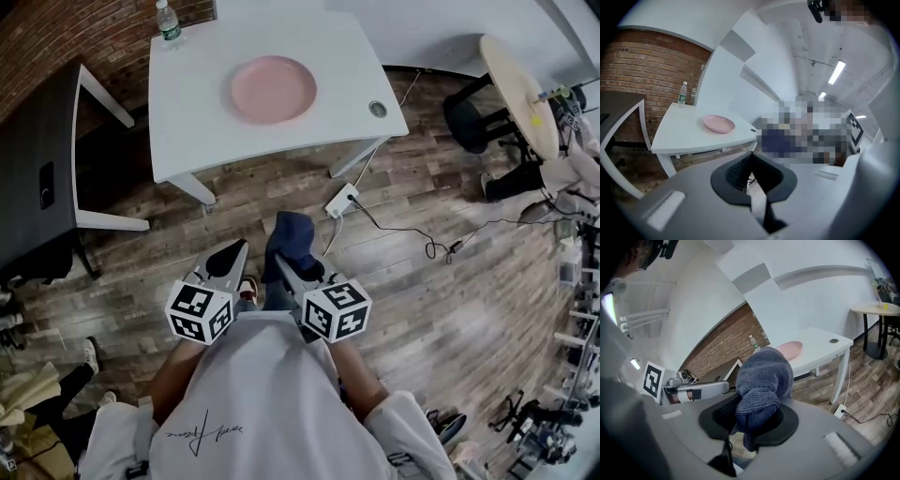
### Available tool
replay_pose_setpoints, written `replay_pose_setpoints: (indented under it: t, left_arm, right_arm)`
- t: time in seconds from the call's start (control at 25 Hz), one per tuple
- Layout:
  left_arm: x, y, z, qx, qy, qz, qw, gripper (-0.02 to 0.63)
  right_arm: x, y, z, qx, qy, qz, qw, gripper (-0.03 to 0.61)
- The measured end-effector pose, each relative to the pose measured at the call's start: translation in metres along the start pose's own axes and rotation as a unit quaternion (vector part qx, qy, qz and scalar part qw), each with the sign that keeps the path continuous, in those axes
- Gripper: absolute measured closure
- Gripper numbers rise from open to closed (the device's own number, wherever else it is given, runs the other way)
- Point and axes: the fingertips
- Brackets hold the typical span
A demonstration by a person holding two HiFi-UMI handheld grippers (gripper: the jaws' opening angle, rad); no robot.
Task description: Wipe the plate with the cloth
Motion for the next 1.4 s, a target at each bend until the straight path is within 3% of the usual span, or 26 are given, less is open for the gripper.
replay_pose_setpoints:
  t: [0.24,0.56,0.92,1.2,1.4]
  left_arm:
    - [0.067,-0.042,-0.027,0.015,0.000,-0.019,0.9997,0.598]
    - [0.131,-0.084,-0.051,0.008,-0.029,-0.006,0.9995,0.598]
    - [0.155,-0.092,-0.037,-0.020,-0.080,0.010,0.9965,0.598]
    - [0.172,-0.108,-0.011,-0.039,-0.100,0.010,0.9942,0.598]
    - [0.192,-0.130,0.009,-0.056,-0.093,0.006,0.9941,0.598]
  right_arm:
    - [-0.001,-0.058,-0.050,-0.038,-0.019,0.019,0.999,0.480]
    - [-0.007,-0.114,-0.111,-0.026,-0.054,0.022,0.998,0.479]
    - [0.001,-0.127,-0.142,-0.015,-0.085,0.050,0.995,0.478]
    - [0.025,-0.147,-0.151,-0.024,-0.102,0.075,0.992,0.478]
    - [0.048,-0.176,-0.158,-0.035,-0.105,0.075,0.991,0.477]
Point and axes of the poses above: the fingertips, and each gripper's own axes: x forward along the fingers, z to its left, y out of its underside, and after that the axes turned 15 degrees about -y, right-handed
